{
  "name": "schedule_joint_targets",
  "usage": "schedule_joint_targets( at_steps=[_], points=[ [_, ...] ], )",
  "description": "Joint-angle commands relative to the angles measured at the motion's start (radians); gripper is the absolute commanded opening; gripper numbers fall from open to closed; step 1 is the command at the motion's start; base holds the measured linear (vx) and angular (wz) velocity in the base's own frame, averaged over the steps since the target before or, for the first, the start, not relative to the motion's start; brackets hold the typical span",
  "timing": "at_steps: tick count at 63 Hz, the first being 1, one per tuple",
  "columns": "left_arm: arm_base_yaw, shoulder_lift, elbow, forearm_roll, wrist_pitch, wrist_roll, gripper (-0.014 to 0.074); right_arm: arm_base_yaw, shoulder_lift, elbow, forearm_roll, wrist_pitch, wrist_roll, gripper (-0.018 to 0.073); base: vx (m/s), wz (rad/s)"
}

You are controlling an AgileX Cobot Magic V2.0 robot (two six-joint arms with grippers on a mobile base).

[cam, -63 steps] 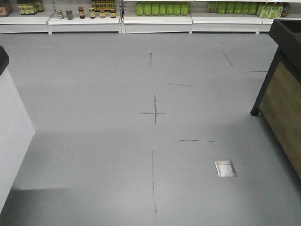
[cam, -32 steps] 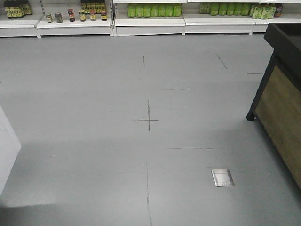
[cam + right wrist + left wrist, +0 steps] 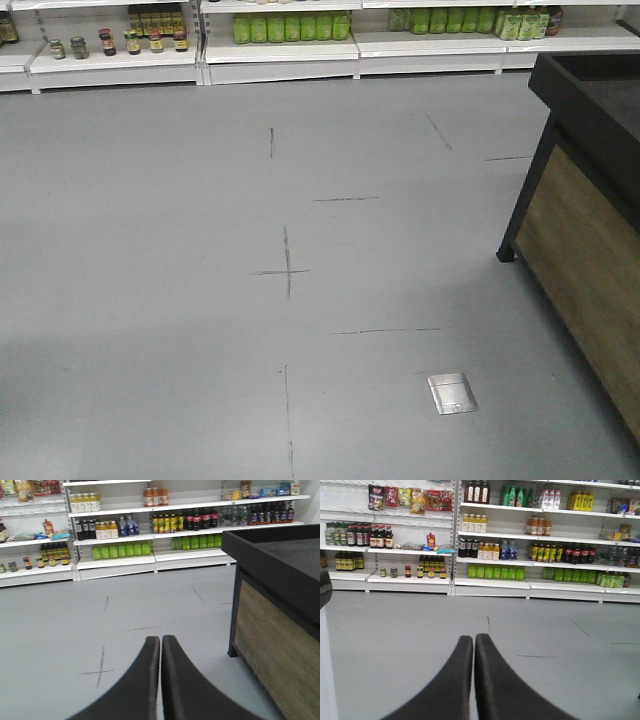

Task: Pick three apples into basket with both arms
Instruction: 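Drive the base forward across the floor toward the fruit tables, then drive the base up to the table holding the light-blue basket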

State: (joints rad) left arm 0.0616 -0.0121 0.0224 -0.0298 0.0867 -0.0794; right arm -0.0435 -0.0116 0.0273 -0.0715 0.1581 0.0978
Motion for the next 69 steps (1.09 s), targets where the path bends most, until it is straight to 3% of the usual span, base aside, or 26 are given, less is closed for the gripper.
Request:
schedule_joint_targets(
  at_steps=[1, 69],
  points=[
    [0.002, -0.016, 0.009, -0.002, -0.068, -0.007, -0.0006, -0.006, -0.013, 0.014, -0.011, -0.078, 0.000, -0.0005, 0.15, -0.22],
    [0.002, -0.016, 0.009, -0.002, -0.068, -0.007, -0.0006, -0.006, -0.013, 0.014, -0.011, -0.077, 0.000, -0.0005, 0.11, -0.39]
  ],
)
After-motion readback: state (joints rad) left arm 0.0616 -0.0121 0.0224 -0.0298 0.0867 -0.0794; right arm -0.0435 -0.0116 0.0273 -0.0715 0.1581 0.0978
